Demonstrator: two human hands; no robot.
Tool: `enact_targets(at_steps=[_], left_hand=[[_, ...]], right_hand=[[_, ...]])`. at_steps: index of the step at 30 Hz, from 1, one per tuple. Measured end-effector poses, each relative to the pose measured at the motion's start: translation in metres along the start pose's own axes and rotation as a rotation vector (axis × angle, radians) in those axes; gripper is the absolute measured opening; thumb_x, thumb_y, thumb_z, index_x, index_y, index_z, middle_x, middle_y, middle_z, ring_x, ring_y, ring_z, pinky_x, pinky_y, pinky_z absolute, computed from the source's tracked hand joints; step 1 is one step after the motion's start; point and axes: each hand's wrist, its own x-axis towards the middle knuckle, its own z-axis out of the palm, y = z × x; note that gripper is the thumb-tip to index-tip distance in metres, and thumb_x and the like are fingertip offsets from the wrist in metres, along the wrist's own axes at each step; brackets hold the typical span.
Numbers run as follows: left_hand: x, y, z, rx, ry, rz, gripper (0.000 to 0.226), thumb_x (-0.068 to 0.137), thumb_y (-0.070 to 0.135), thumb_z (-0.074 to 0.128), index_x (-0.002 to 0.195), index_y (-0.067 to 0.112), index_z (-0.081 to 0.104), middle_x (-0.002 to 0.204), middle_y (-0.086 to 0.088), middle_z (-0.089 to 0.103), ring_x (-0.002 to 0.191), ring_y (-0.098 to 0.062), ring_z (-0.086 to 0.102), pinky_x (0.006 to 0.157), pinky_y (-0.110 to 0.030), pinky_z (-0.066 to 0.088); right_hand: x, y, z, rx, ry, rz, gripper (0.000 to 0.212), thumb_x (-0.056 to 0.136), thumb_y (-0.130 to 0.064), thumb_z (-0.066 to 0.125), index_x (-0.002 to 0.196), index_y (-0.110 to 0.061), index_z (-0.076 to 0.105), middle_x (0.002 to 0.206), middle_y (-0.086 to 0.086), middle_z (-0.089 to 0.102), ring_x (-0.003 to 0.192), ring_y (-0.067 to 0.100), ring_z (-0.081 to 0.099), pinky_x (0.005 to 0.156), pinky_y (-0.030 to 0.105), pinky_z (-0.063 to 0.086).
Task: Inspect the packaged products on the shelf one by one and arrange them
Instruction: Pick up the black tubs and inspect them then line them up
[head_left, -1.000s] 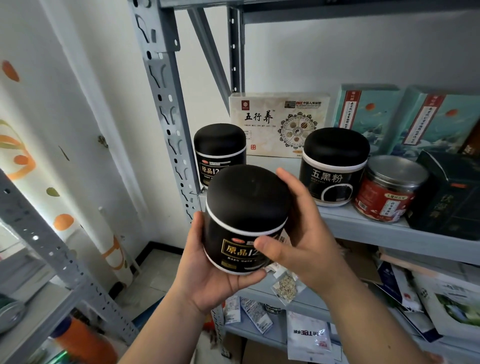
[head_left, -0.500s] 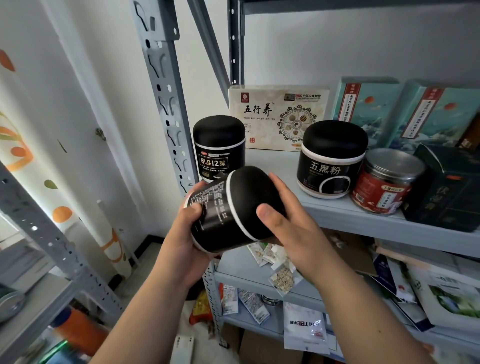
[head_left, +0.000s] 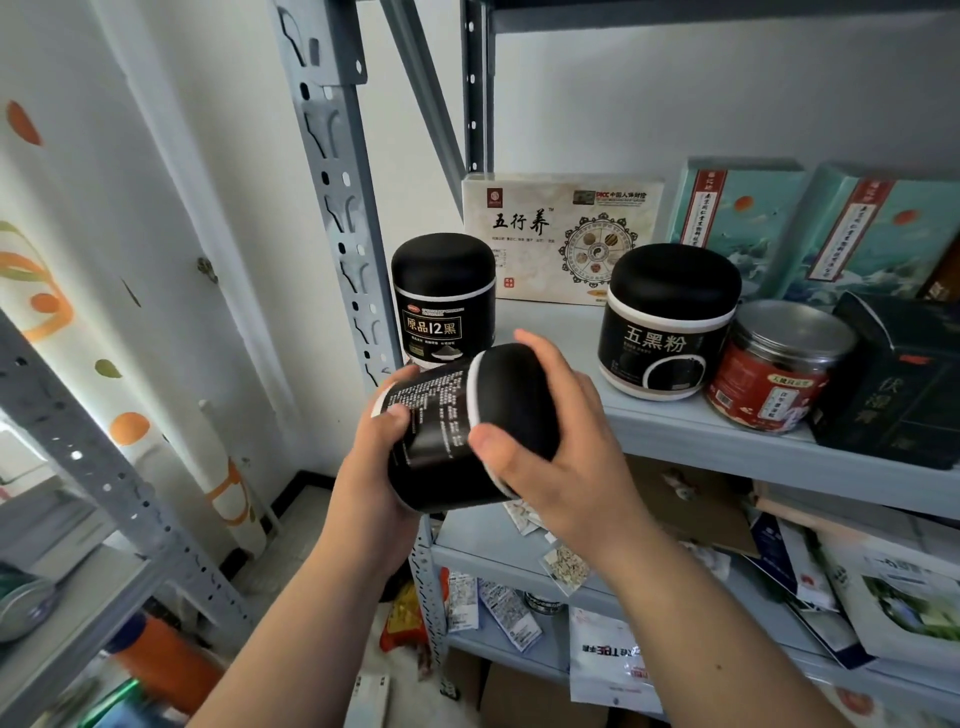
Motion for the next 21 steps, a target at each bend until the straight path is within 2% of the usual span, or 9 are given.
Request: enact_targets(at_steps=[4, 7, 9, 10, 12, 15, 18, 20, 21], left_hand=[[-0.002, -0.004, -0.004, -0.055, 0.013, -0.096, 0.078, 0.077, 0.044, 0.064, 0.147, 0.016, 0.046, 0.144, -0.027, 0.054, 0.122, -0.047, 0.057, 0.1, -0.074, 0.04], [-0.003, -0.005, -0.002, 0.033, 0.038, -0.021, 0.071, 0.075, 0.039, 0.065, 0.142, 0.021, 0.05, 0.129, -0.017, 0.066, 0.109, -0.038, 0.065, 0.097, -0.076, 0.043], [-0.002, -0.004, -0.002, 0.125, 0.053, 0.043, 0.069, 0.069, 0.039, 0.067, 0.137, 0.03, 0.055, 0.117, -0.006, 0.072, 0.099, -0.029, 0.07, 0.083, -0.06, 0.058], [-0.001, -0.004, -0.002, 0.153, 0.048, 0.065, 0.07, 0.067, 0.04, 0.068, 0.135, 0.033, 0.057, 0.115, -0.004, 0.073, 0.098, -0.027, 0.071, 0.077, -0.052, 0.06], [0.0, -0.003, -0.003, 0.168, 0.029, 0.078, 0.071, 0.066, 0.04, 0.068, 0.135, 0.033, 0.056, 0.116, -0.004, 0.072, 0.099, -0.027, 0.071, 0.075, -0.047, 0.06], [0.001, -0.004, -0.002, 0.102, 0.012, 0.057, 0.072, 0.068, 0.041, 0.068, 0.137, 0.027, 0.055, 0.118, -0.007, 0.072, 0.1, -0.028, 0.071, 0.081, -0.051, 0.06], [0.001, -0.007, -0.001, 0.081, 0.015, 0.065, 0.072, 0.069, 0.042, 0.068, 0.137, 0.026, 0.054, 0.118, -0.006, 0.072, 0.1, -0.027, 0.07, 0.079, -0.047, 0.061], [0.001, -0.008, 0.0, 0.088, 0.016, 0.079, 0.072, 0.069, 0.041, 0.067, 0.138, 0.026, 0.053, 0.118, -0.006, 0.072, 0.101, -0.027, 0.07, 0.079, -0.046, 0.061], [0.001, -0.007, 0.0, 0.089, 0.015, 0.085, 0.072, 0.069, 0.041, 0.067, 0.138, 0.027, 0.054, 0.119, -0.006, 0.071, 0.102, -0.027, 0.07, 0.079, -0.046, 0.061]], right_hand=[[0.005, 0.0, -0.02, -0.223, -0.232, -0.107, 0.087, 0.066, -0.059, 0.068, 0.144, -0.066, 0.03, 0.149, -0.024, 0.028, 0.142, 0.002, 0.034, 0.115, 0.035, 0.039], [0.006, 0.004, -0.027, -0.166, -0.279, 0.038, 0.093, 0.068, -0.072, 0.06, 0.149, -0.069, 0.014, 0.153, -0.029, 0.023, 0.143, -0.001, 0.03, 0.111, 0.032, 0.035], [0.005, 0.006, -0.026, -0.08, -0.273, 0.153, 0.097, 0.067, -0.083, 0.054, 0.151, -0.065, 0.01, 0.158, -0.022, 0.03, 0.144, 0.004, 0.034, 0.112, 0.033, 0.035], [0.005, 0.006, -0.027, -0.045, -0.271, 0.175, 0.094, 0.067, -0.083, 0.054, 0.151, -0.064, 0.016, 0.157, -0.018, 0.037, 0.142, 0.008, 0.04, 0.112, 0.036, 0.038], [0.005, 0.006, -0.03, 0.003, -0.273, 0.137, 0.08, 0.067, -0.065, 0.065, 0.14, -0.065, 0.034, 0.146, -0.016, 0.049, 0.133, 0.012, 0.052, 0.108, 0.041, 0.049], [0.006, 0.006, -0.037, 0.005, -0.294, -0.001, 0.069, 0.066, -0.036, 0.07, 0.129, -0.059, 0.054, 0.152, -0.022, 0.038, 0.14, 0.008, 0.045, 0.112, 0.043, 0.046], [0.008, 0.009, -0.038, 0.077, -0.246, 0.02, 0.066, 0.073, -0.053, 0.069, 0.137, -0.06, 0.05, 0.156, -0.021, 0.037, 0.145, 0.002, 0.038, 0.118, 0.039, 0.037], [0.009, 0.013, -0.036, 0.118, -0.209, 0.133, 0.078, 0.07, -0.07, 0.065, 0.144, -0.062, 0.04, 0.148, -0.023, 0.048, 0.14, 0.0, 0.045, 0.115, 0.035, 0.039], [0.009, 0.015, -0.036, 0.141, -0.219, 0.169, 0.079, 0.07, -0.07, 0.065, 0.144, -0.059, 0.04, 0.142, -0.024, 0.054, 0.136, 0.002, 0.05, 0.113, 0.034, 0.042]])
